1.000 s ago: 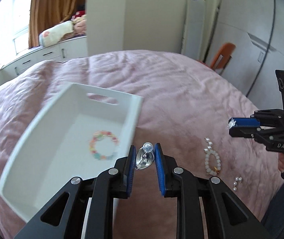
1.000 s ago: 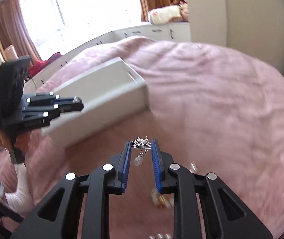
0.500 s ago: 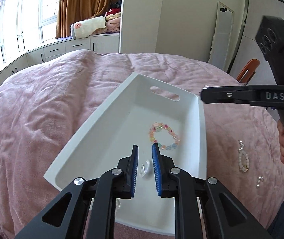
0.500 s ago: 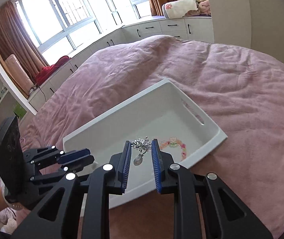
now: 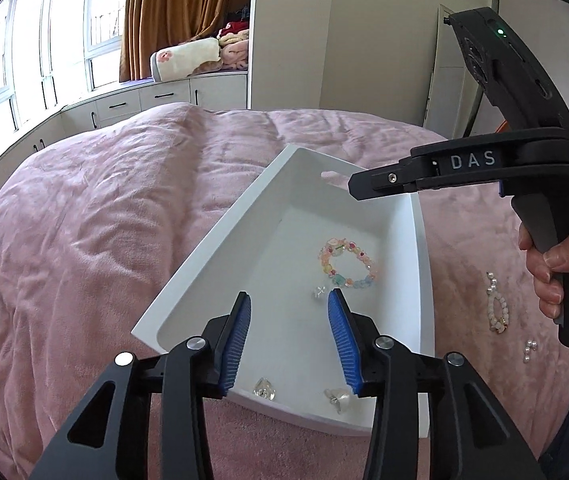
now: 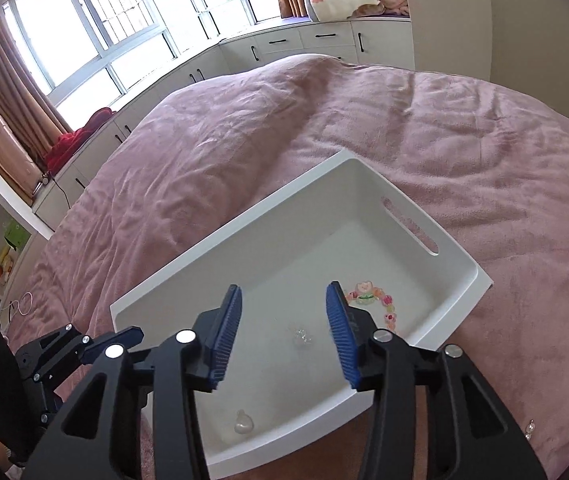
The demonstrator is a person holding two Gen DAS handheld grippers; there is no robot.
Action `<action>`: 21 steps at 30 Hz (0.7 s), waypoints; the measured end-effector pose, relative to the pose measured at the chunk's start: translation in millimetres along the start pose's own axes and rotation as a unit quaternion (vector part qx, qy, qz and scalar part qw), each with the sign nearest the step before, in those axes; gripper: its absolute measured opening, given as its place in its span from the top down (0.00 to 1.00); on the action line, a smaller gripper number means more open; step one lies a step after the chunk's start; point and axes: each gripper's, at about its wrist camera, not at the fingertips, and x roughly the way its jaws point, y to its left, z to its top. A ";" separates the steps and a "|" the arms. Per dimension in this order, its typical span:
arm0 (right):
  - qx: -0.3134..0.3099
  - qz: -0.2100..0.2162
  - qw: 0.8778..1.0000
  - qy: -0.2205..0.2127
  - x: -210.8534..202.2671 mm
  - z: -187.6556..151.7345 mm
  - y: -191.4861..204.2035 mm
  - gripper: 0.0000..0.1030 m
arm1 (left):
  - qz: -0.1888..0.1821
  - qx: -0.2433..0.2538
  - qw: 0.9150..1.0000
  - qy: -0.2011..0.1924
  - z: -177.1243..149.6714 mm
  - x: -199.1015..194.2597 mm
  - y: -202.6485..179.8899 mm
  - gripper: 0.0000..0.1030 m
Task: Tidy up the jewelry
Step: 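Release the silver charm and pearl earring into the white tray with both grippers, then grasp the white jade-bead bracelet with the left gripper while the right grasps the pearl earring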
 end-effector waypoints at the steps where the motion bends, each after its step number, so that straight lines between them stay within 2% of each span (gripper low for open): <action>1: -0.005 -0.002 1.000 0.001 -0.6 -1.1 0.0 0.55 | 0.002 -0.003 1.000 0.000 -0.3 0.2 1.4 0.50; 5: -0.013 -0.001 1.000 -0.007 -13.6 -5.8 -10.6 0.51 | 0.003 -0.022 1.000 -0.004 1.8 3.0 4.9 0.42; 7: -0.011 -0.002 1.000 -0.010 -23.8 -7.5 -21.7 0.46 | 0.004 -0.029 1.000 -0.006 4.2 4.9 2.9 0.30; 9: -0.009 -0.004 1.000 -0.014 -35.6 -10.0 -34.3 0.45 | 0.004 -0.034 0.999 -0.010 7.5 5.6 -1.4 0.26; 14: 0.004 -0.011 0.999 -0.030 -73.6 -23.7 -73.7 0.37 | -0.018 -0.039 0.999 -0.016 23.7 6.9 -24.0 0.23; 17: 0.009 -0.015 0.999 -0.034 -93.6 -37.9 -95.7 0.34 | -0.043 -0.031 0.998 -0.021 36.1 7.3 -45.2 0.16; 21: -0.002 -0.036 0.999 -0.031 -118.5 -72.2 -126.4 0.28 | -0.075 -0.014 0.997 -0.025 48.3 13.6 -81.5 0.13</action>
